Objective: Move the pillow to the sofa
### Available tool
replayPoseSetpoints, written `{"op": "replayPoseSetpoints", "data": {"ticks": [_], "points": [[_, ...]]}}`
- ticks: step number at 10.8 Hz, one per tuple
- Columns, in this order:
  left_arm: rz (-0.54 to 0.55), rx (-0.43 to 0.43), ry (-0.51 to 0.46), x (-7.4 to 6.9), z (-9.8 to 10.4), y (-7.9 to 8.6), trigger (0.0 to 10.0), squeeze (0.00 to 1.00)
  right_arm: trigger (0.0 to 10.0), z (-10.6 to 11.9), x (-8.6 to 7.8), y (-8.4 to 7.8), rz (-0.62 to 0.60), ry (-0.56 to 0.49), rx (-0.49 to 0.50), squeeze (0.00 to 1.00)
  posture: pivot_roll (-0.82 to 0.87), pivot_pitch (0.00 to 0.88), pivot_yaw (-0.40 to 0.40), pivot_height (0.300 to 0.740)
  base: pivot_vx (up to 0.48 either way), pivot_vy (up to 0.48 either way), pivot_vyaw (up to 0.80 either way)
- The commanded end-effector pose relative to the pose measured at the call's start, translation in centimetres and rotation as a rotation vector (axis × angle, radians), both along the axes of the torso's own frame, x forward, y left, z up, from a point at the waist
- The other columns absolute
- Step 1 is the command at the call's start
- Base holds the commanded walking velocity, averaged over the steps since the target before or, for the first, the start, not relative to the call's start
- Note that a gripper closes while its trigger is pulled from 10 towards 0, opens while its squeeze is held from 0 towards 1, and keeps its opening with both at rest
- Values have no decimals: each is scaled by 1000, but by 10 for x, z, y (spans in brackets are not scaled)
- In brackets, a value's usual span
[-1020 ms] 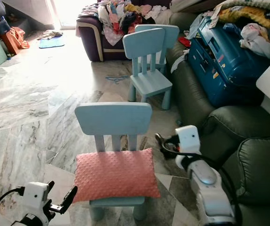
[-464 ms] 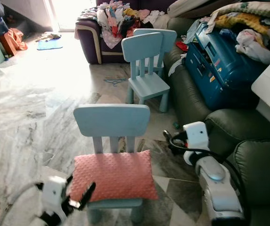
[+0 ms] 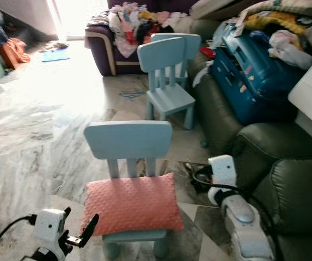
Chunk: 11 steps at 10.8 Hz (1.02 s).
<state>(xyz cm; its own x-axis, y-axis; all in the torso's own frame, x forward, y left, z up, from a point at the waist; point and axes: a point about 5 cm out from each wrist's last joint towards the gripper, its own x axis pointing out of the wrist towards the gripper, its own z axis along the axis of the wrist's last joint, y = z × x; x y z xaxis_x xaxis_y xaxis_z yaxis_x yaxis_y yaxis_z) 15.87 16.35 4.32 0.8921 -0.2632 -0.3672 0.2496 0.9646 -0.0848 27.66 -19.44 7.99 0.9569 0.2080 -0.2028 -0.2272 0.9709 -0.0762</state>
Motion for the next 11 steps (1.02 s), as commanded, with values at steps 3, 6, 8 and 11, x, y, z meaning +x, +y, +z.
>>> {"op": "replayPoseSetpoints", "data": {"ticks": [3,6,8,11], "points": [[72,55,-24,3,7,21,10000,0,10000,5,8,7,14,-30,8,0,-151,67,15,740,0,0,0],[57,93,-39,10,6,32,10000,0,10000,15,21,22,51,-61,35,0,-150,26,-19,740,0,0,0],[117,74,-105,26,20,32,10000,0,10000,12,26,25,29,-58,52,0,-124,20,-2,740,0,0,0],[65,93,-88,23,19,39,10000,0,10000,14,29,32,6,-78,73,0,-116,43,23,740,0,0,0]]}}
